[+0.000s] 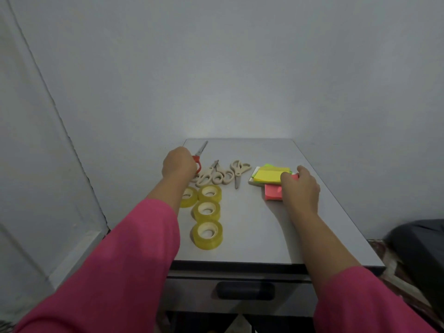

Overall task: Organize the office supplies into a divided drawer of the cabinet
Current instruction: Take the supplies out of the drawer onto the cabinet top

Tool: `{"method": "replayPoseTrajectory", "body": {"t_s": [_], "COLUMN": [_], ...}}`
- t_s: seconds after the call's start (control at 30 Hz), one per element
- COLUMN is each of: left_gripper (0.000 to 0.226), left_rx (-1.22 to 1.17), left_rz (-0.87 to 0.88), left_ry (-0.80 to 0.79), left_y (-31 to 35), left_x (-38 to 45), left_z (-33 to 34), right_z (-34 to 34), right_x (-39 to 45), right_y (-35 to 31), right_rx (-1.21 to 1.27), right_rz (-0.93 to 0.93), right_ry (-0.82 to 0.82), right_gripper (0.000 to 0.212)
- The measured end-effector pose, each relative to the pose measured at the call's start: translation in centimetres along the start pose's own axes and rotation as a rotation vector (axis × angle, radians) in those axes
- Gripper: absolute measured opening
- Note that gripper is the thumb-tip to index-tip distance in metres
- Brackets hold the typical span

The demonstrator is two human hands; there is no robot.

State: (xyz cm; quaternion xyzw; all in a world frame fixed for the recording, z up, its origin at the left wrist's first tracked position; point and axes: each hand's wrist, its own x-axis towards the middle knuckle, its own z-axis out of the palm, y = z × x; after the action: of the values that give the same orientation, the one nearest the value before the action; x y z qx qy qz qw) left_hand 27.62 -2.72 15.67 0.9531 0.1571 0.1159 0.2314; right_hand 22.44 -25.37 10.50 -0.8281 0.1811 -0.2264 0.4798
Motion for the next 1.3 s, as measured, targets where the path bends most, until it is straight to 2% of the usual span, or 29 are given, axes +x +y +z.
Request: {"method": "replayPoseTrajectory", "body": {"t_s": [0.23, 0.43, 0.6, 0.8, 0.9, 1.03, 1.2, 1.3], "left_gripper": [0.037, 0.03, 0.034, 0.037, 0.034, 0.034, 0.029, 0.026], "left_rx": [0.025, 0.042, -0.009, -0.053, -0.057, -0.08, -0.12, -0.127], "left_rz": [0.086, 0.121, 0.096, 0.121, 0.196, 0.319, 0.425, 0.481], "left_ry": [-0.041, -0.091, -0.108, -0.041, 0.01, 0.083, 0.099, 0.082], "left_y": [0.9, 3.1, 2.8, 2.5, 2.4, 2.4, 3.0, 2.7], "left_x": [-1.0, -2.1, -2.1, -2.4, -2.7, -4.2, -8.5, -11.5], "left_z": [1.4, 2.4, 2.9, 2.9, 3.2, 3.3, 2.4, 2.2], "right_z": [0.0, 0.1, 0.2, 0.1, 0.1, -0.1, -0.5, -1.1], "right_x": [0.0, 0.1, 0.2, -0.2, -0.1, 0.2, 0.0, -0.8], "right_y": [-0.1, 0.1, 0.1, -0.1, 0.0, 0.2, 0.2, 0.4], "right_rx": [0.001, 0.022, 0.065, 0.209, 0.285, 0.352, 0.4, 0.352], "right_rz": [0.008, 0.01, 0.02, 0.047, 0.059, 0.078, 0.068, 0.085], "right_ry": [-0.006, -0.004, -0.019, 0.008, 0.049, 0.124, 0.206, 0.165], "right_gripper": [0.056, 0.057, 0.063, 0.079, 0.073, 0.05, 0.045, 0.045]}}
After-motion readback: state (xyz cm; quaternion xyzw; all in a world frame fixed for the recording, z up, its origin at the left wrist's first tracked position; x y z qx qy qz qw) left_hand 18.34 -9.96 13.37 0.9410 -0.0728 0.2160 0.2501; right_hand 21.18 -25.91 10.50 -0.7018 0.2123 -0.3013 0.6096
